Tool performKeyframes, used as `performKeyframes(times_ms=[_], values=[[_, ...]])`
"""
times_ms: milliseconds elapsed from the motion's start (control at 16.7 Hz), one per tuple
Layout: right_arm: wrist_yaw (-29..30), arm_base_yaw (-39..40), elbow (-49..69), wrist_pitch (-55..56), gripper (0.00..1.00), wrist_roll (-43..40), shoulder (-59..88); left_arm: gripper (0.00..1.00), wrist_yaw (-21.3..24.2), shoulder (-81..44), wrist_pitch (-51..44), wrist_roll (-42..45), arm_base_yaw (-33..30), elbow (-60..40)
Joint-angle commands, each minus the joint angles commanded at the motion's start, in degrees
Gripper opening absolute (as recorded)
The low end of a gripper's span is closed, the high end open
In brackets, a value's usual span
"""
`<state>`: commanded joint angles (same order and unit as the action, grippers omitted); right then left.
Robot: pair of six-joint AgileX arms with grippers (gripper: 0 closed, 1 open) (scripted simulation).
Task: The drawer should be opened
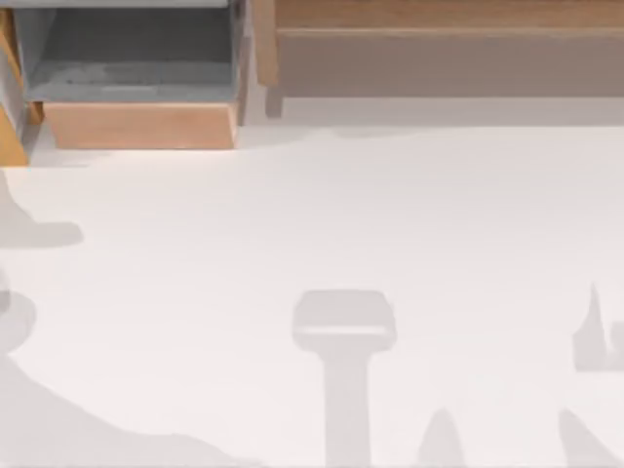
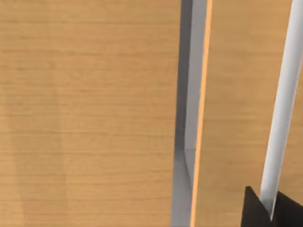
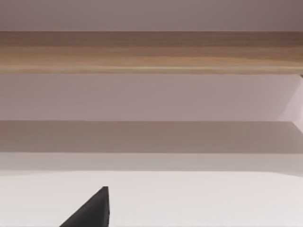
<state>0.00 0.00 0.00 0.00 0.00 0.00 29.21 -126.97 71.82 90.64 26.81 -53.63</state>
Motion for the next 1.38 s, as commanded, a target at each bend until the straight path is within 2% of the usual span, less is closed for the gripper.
performKeyframes(times_ms=[300, 720, 1020, 1380], values=[[0.0, 0.0, 0.0, 0.0, 1.0, 0.0, 0.0, 0.0, 0.2, 0.2, 0.4, 0.1, 0.3, 0.7], [0.0, 0.0, 0.0, 0.0, 1.0, 0.0, 0.0, 0.0, 4.8, 5.4, 7.0, 0.3, 4.9, 13.1], [0.0, 0.0, 0.0, 0.0, 1.0, 0.0, 0.0, 0.0, 5.2, 5.6, 7.5, 0.4, 5.2, 13.6], [0.0, 0.0, 0.0, 0.0, 1.0, 0.0, 0.0, 0.0, 10.2, 8.8, 12.4, 0.7, 10.2, 23.0]])
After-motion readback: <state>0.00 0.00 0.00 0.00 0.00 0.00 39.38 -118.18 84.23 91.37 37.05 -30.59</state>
